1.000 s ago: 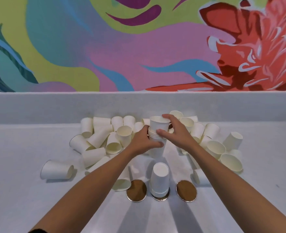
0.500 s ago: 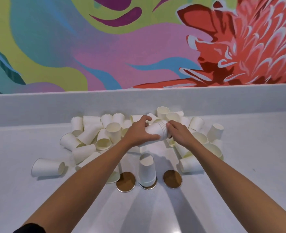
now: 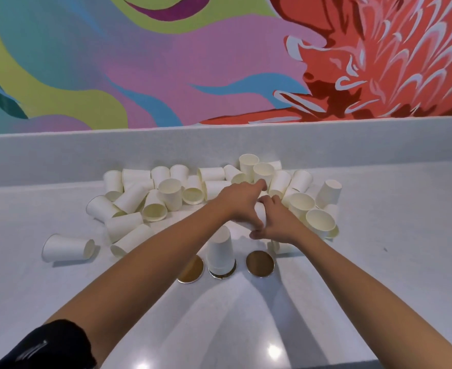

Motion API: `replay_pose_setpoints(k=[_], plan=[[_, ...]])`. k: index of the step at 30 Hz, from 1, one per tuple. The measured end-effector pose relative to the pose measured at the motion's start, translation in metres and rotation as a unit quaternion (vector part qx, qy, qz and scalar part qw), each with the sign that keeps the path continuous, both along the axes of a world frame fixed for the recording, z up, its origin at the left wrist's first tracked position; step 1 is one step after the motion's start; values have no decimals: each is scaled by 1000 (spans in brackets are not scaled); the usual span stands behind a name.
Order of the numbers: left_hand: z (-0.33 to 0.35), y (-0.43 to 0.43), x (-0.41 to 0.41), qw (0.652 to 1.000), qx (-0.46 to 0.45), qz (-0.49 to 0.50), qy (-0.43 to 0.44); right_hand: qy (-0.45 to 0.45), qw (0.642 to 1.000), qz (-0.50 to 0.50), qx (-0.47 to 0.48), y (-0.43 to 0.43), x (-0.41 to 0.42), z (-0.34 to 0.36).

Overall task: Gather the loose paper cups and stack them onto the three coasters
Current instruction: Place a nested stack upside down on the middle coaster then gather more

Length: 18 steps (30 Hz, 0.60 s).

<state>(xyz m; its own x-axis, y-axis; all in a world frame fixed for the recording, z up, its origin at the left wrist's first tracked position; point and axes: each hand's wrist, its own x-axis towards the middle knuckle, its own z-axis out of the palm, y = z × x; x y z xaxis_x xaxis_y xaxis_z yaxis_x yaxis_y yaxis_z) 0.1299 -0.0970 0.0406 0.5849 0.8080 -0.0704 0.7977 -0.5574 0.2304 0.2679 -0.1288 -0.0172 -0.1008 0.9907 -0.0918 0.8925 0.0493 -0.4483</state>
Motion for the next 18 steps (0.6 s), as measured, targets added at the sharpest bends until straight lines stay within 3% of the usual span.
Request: replay_pose_setpoints(k=[4,6,12,18], plan=[[13,-5,4,984,-171,2,-57,81,994,32,-64,-15,10,-18],[16,-5,1,974,-215,-8,-69,143,985,20,-97,-26,13,-26],[-13,-17,8,987,-146,-72,-4,143,983,-14,-116,-42,21,-54],[-30,-23,12,990,-118,-83,-1,137,986,-34,-94,-46,20,-66]])
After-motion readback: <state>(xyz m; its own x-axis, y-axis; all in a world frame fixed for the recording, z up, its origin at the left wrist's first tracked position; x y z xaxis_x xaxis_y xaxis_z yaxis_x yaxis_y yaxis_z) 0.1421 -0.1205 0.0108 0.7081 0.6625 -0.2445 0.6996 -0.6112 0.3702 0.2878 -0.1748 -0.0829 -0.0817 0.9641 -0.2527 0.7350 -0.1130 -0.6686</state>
